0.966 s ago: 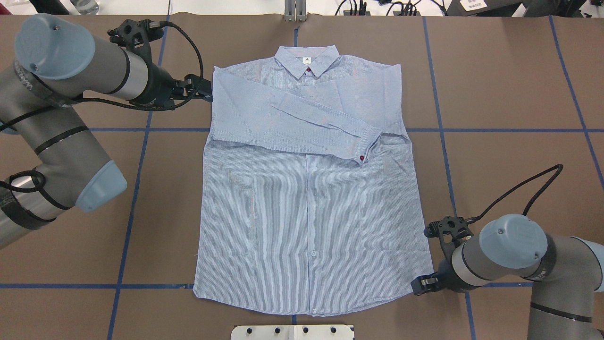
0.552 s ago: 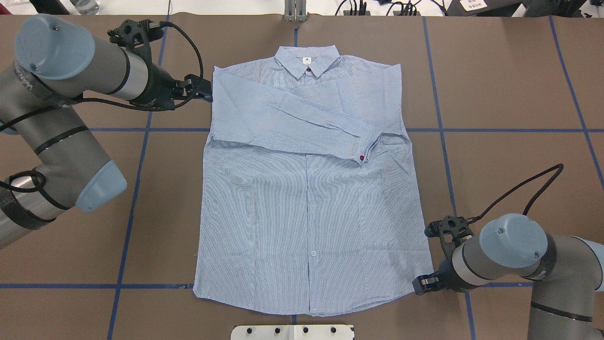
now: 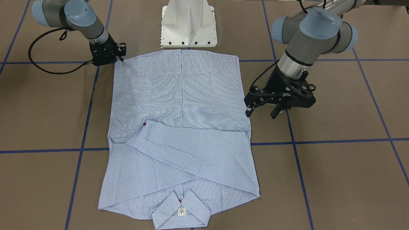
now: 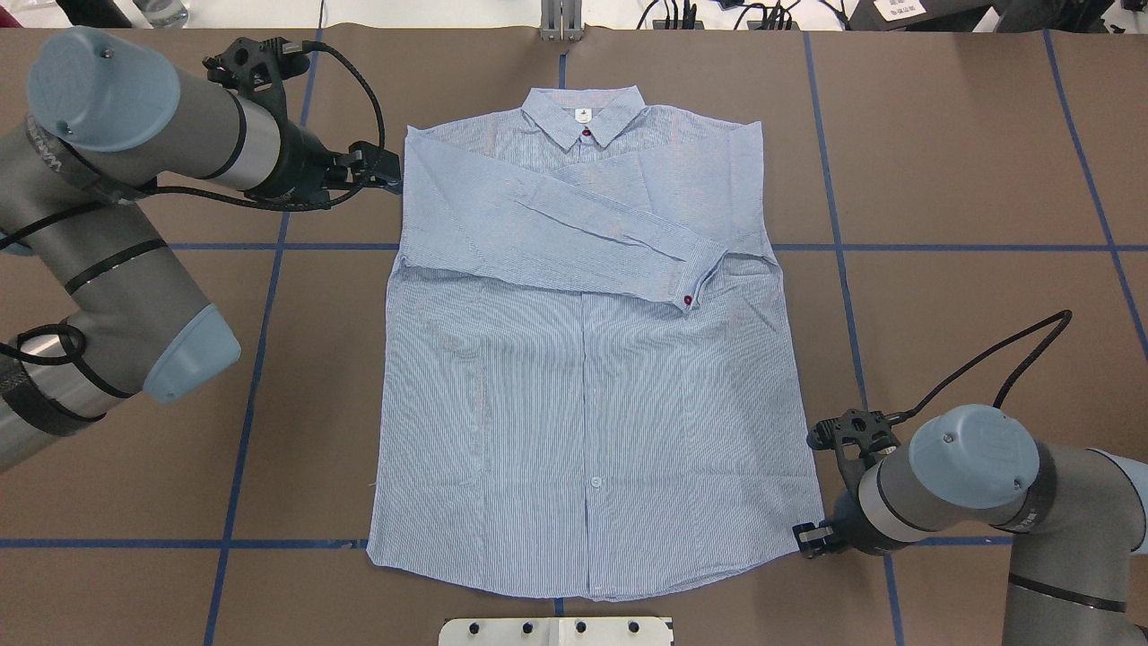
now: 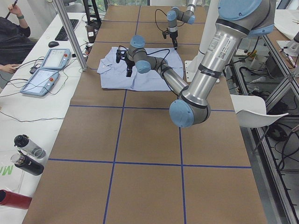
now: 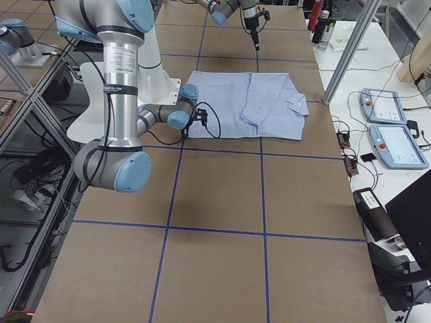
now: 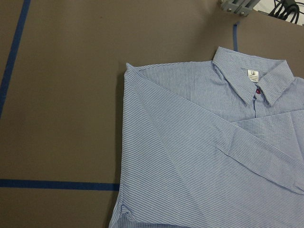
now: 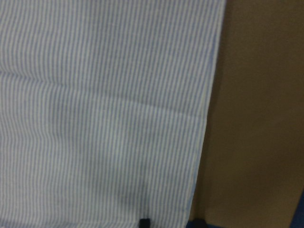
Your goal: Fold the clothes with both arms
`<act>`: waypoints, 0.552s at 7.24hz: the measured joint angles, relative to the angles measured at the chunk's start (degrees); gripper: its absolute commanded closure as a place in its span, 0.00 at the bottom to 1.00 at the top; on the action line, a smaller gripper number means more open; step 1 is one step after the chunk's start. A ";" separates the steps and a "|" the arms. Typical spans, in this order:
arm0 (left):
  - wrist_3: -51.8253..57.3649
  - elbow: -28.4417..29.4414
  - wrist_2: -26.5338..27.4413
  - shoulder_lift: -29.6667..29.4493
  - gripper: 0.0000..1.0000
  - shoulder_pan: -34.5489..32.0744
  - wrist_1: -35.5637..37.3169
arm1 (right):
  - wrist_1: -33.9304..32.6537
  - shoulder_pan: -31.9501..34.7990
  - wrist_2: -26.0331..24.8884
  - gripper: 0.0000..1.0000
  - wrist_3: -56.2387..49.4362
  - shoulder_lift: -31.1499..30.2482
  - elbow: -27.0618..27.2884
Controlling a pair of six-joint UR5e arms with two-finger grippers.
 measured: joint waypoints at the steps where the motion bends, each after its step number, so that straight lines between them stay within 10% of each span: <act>1: 0.00 0.10 0.00 0.00 0.02 0.01 0.00 | 0.00 0.01 0.02 1.00 0.66 0.04 0.04; 4: 0.08 0.32 0.00 0.06 0.02 0.07 -0.08 | -0.01 0.08 -0.01 1.00 1.33 0.06 0.77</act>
